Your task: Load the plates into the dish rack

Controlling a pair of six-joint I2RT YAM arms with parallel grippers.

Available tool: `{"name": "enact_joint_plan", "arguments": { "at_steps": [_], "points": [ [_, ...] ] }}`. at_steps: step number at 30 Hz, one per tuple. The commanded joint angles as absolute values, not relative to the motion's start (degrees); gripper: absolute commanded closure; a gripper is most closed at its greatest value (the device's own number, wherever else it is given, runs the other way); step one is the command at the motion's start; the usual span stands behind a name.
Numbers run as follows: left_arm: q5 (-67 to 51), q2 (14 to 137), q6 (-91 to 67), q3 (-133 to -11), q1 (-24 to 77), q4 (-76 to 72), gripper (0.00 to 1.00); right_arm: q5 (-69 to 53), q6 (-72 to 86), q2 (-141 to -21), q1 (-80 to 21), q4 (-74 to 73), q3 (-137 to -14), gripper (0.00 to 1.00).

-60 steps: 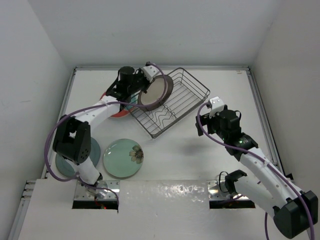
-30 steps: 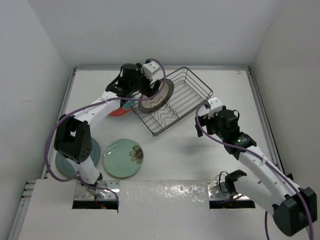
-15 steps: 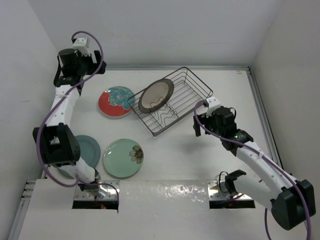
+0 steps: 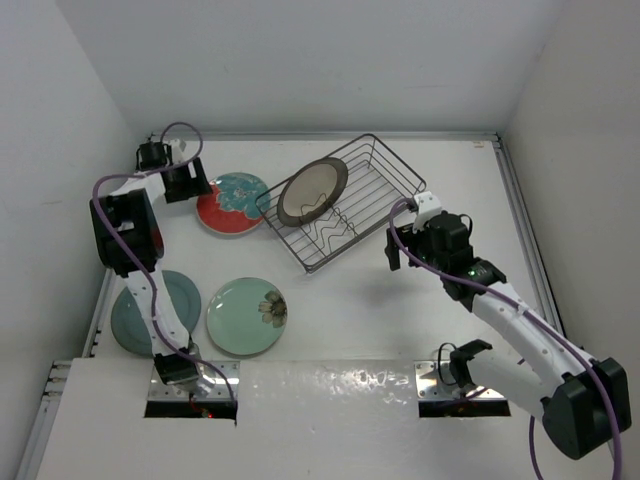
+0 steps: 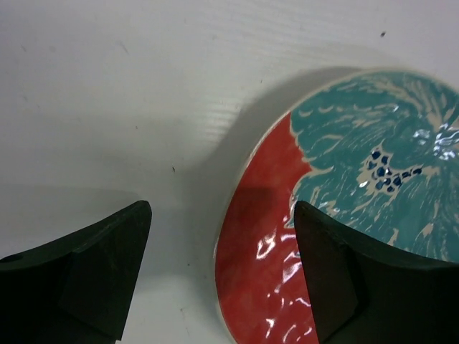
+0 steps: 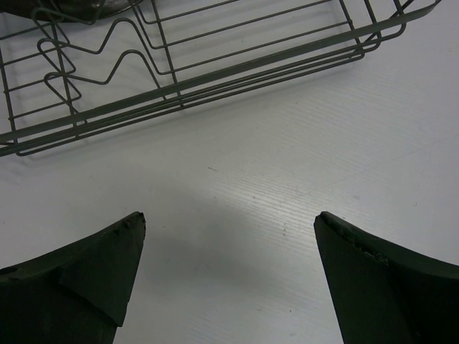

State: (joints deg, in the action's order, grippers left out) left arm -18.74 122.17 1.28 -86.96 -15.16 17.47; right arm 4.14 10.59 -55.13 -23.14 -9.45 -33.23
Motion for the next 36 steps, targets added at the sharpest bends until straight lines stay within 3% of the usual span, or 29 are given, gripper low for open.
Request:
{"name": "enact_joint_plan", "arguments": {
  "at_steps": [1,5,10,18,21,24,25,26,36],
  "points": [
    [-20.29,121.99,0.53,-88.51,-16.61,15.73,0.24,3.08,10.99,-53.53,-23.47,-6.51,-32.96,0.01],
    [-28.97,122.34,0.53,-86.49,-16.61,17.22,0.31,2.81,10.99,-53.7,-23.47,-5.36,-32.78,0.01],
    [-31.02,123.22,0.53,-85.25,-17.05,19.33,0.46,2.29,10.81,-54.14,-23.47,-6.24,-33.49,0.01],
    [-33.31,125.42,1.23,-85.78,-18.98,23.38,0.5,2.64,10.2,-52.65,-23.47,-6.5,-33.13,0.01],
    [-36.03,127.0,0.53,-85.78,-18.98,22.68,0.56,2.55,10.02,-52.38,-23.47,-6.5,-33.05,0.01],
    [-37.26,127.79,-2.2,-86.22,-18.98,21.71,0.76,2.55,10.02,-52.29,-23.55,-6.85,-33.13,0.01],
    [-37.27,127.88,-2.2,-86.74,-19.07,21.88,0.91,2.55,10.02,-52.12,-23.47,-7.03,-33.22,0.01],
    [-37.09,127.97,-2.37,-86.84,-19.16,22.15,0.99,2.64,9.76,-51.95,-23.55,-7.21,-33.22,0.01],
    [-42.19,118.85,-3.69,-87.1,-24.08,20.04,1.0,1.15,9.67,-50.8,-23.47,-6.95,-32.87,0.01]
  ]
}}
